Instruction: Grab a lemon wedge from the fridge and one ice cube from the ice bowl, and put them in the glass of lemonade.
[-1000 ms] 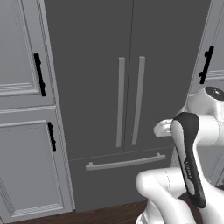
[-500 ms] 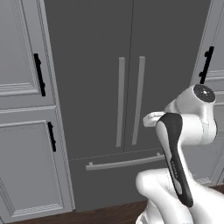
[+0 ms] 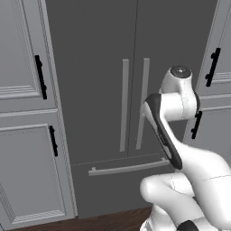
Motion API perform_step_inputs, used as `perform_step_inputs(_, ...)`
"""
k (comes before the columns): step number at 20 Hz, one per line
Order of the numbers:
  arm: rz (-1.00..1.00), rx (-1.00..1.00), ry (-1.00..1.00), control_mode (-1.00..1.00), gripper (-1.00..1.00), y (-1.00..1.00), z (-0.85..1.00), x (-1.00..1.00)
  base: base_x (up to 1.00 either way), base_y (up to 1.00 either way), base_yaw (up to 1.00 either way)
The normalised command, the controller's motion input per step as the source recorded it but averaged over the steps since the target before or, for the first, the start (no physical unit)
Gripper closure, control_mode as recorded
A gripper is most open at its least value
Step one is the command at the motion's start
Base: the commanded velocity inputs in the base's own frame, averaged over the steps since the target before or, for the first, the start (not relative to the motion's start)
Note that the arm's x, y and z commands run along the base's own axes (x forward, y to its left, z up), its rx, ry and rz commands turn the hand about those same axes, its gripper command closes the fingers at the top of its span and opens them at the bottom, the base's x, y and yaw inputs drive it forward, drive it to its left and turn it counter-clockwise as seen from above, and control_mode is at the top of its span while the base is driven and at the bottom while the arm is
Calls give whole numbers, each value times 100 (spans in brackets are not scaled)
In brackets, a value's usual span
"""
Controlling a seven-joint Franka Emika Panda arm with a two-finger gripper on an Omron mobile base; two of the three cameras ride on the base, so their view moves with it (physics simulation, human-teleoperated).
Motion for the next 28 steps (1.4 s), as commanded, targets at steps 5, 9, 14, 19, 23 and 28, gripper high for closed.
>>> perform_step_inputs(5,5,7,1,-100,-100,-47,-29,100,0,0,0)
perform_step_inputs(9,10,4,3,-100,-100,-15,-42,100,0,0,0)
perform_step_inputs(14,8,1,0,-100,-100,0,-35,99,0,0,0)
perform_step_inputs(19,3,0,0,-100,-100,0,-15,90,0,0,0)
perform_step_inputs(23,0,0,0,-100,-100,4,-24,76,0,0,0)
perform_step_inputs(28,0,0,0,-100,-100,12,-26,28,0,0,0)
